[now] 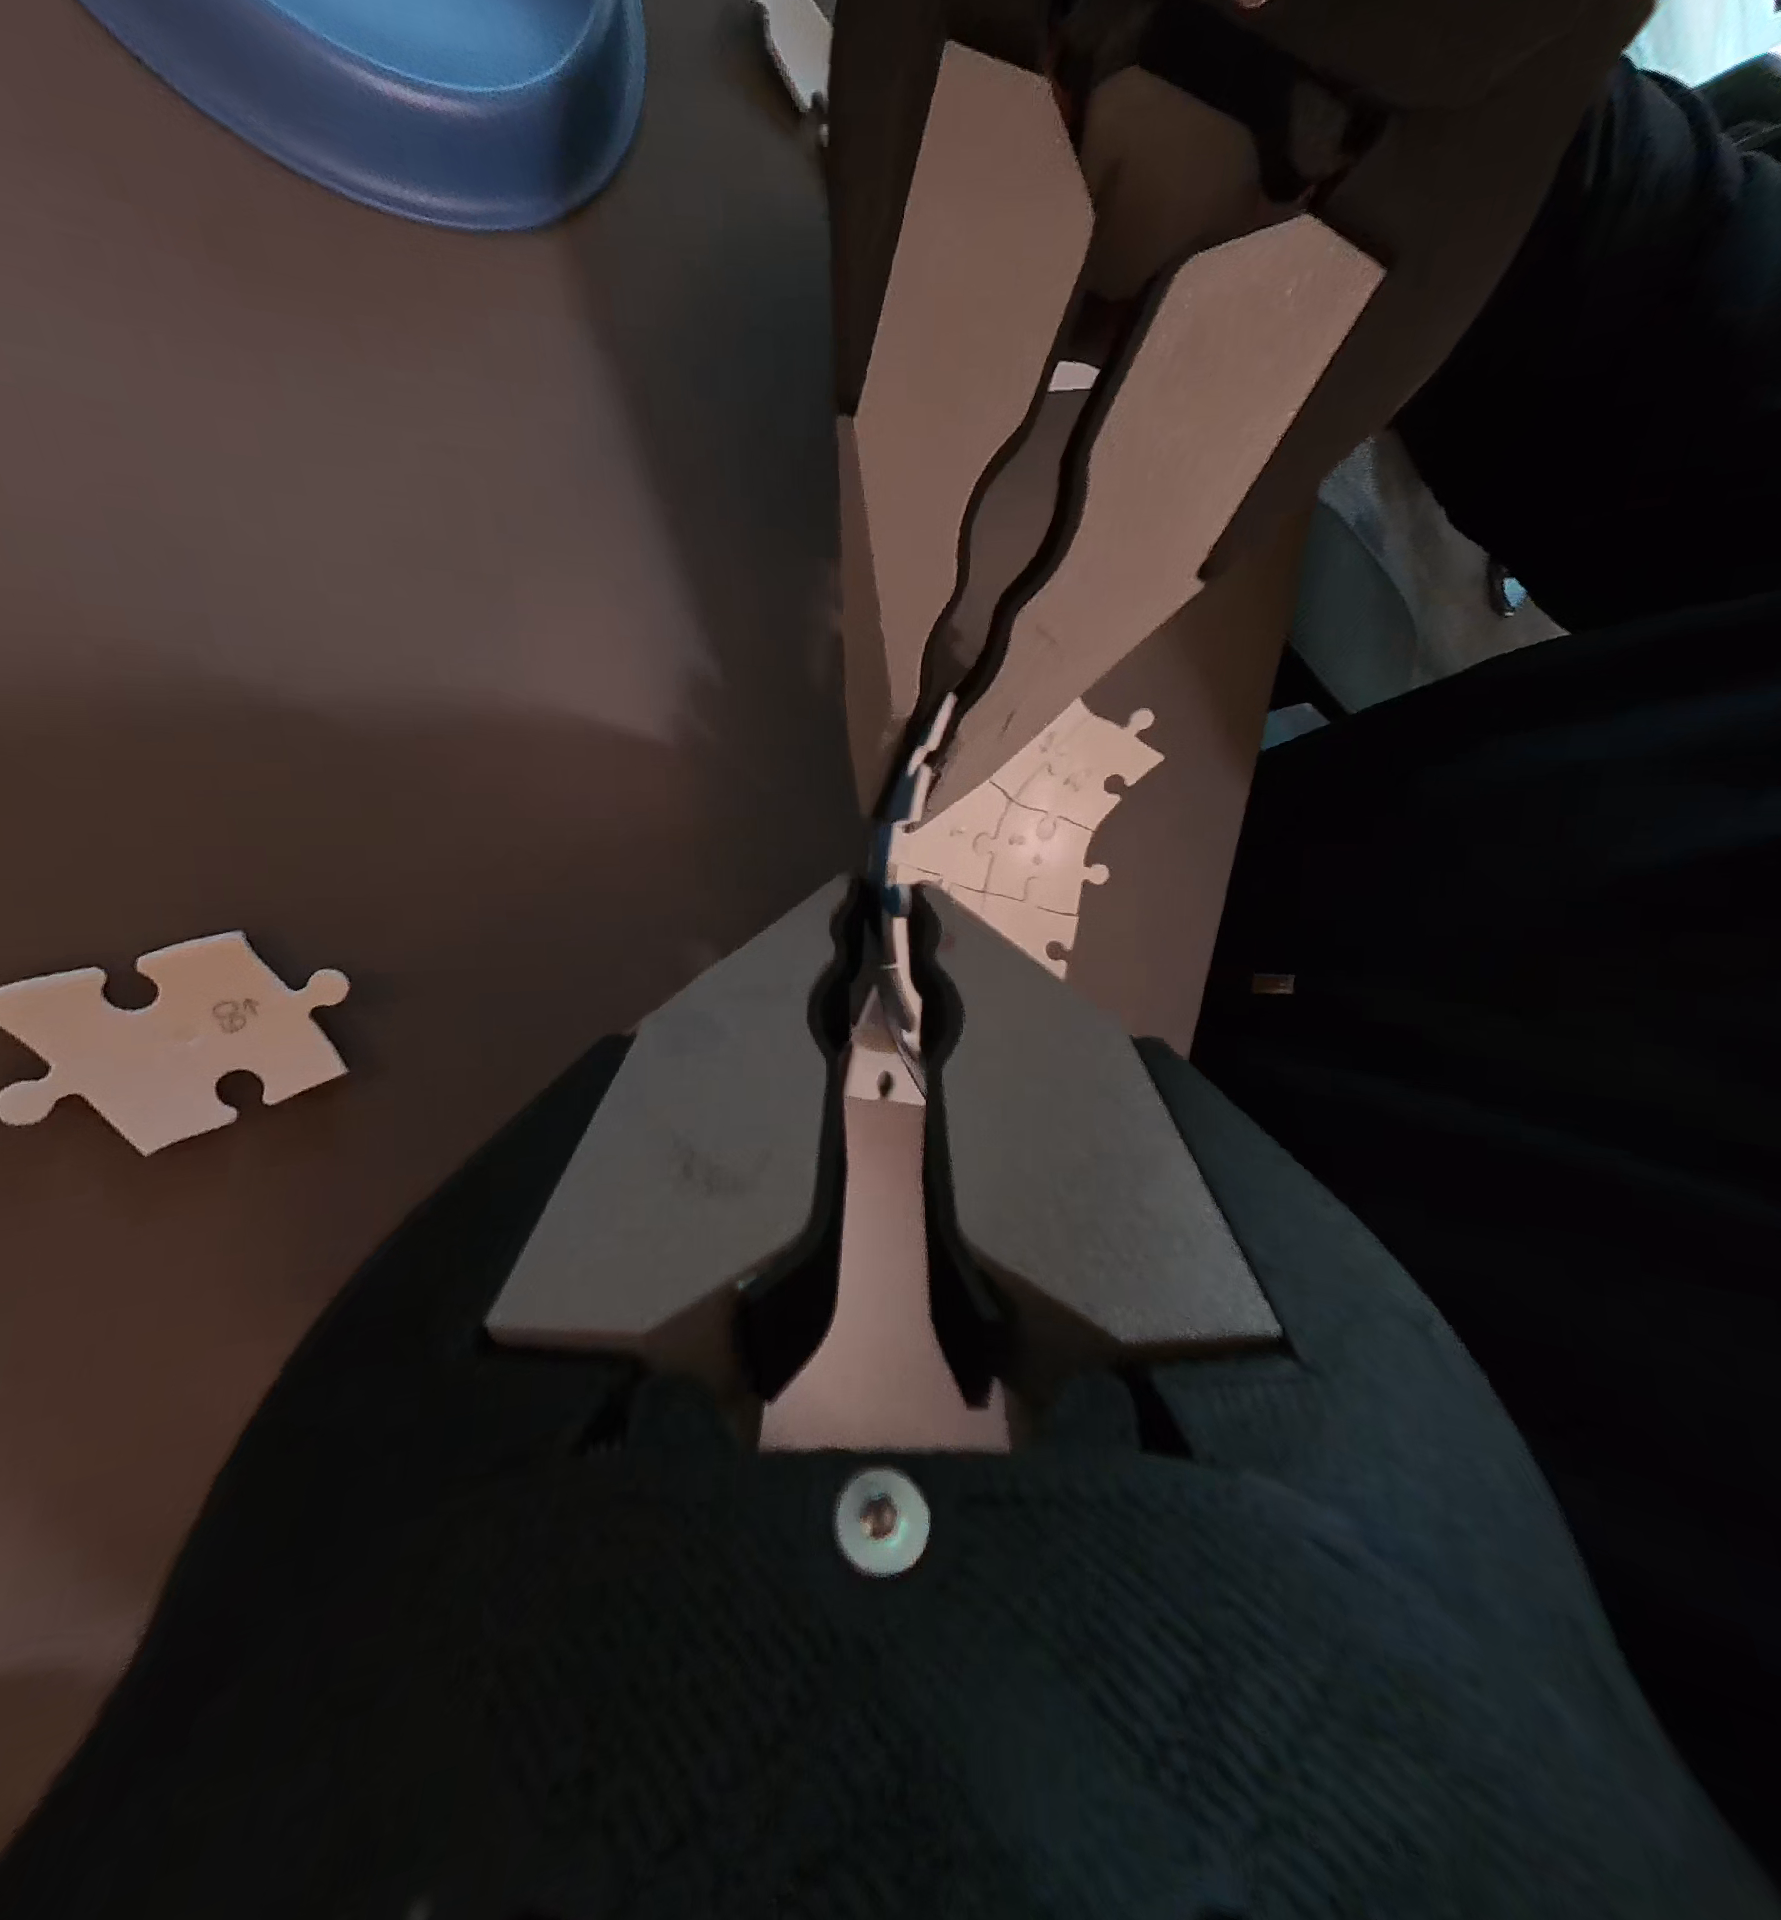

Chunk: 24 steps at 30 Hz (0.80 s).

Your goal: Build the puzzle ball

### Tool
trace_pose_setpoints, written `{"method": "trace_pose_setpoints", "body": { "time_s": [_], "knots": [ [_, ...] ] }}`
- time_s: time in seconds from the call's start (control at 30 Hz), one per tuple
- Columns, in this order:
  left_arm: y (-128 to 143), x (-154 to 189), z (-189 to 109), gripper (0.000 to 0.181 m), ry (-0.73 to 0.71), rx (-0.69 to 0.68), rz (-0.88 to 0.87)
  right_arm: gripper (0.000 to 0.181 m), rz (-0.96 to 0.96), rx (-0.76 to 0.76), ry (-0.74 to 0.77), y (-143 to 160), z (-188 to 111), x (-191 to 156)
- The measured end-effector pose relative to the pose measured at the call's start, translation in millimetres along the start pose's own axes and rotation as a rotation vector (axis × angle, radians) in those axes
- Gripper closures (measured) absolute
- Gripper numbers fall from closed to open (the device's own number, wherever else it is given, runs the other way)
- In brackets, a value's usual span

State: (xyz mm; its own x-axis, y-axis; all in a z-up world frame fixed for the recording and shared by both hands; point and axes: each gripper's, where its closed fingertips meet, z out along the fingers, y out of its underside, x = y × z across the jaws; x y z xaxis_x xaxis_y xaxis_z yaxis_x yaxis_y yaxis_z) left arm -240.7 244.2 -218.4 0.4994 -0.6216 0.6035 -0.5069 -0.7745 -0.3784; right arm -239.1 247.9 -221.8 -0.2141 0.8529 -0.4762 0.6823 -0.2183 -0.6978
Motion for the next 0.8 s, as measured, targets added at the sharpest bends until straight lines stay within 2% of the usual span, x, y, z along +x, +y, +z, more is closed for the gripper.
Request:
{"method": "trace_pose_setpoints", "body": {
  "time_s": [0.17, 0.4, 0.57, 0.8],
  "knots": [
    [-2, 5, 5, 0.177, 0.015, -0.005, 0.016, 0.181, -0.009, -0.020, -0.027, 3, 4, -6],
    [-1, 1, 7, 0.180, -0.050, -0.013, 0.058, 0.181, -0.003, -0.020, -0.018, 5, 7, -5],
    [-3, -2, 1, 0.181, -0.063, 0.008, 0.062, 0.181, 0.006, 0.031, -0.016, -3, 6, -2],
    [1, 1, 5, 0.181, -0.066, -0.026, 0.079, 0.181, 0.043, 0.097, -0.088, -8, -6, -4]
  ]
}}
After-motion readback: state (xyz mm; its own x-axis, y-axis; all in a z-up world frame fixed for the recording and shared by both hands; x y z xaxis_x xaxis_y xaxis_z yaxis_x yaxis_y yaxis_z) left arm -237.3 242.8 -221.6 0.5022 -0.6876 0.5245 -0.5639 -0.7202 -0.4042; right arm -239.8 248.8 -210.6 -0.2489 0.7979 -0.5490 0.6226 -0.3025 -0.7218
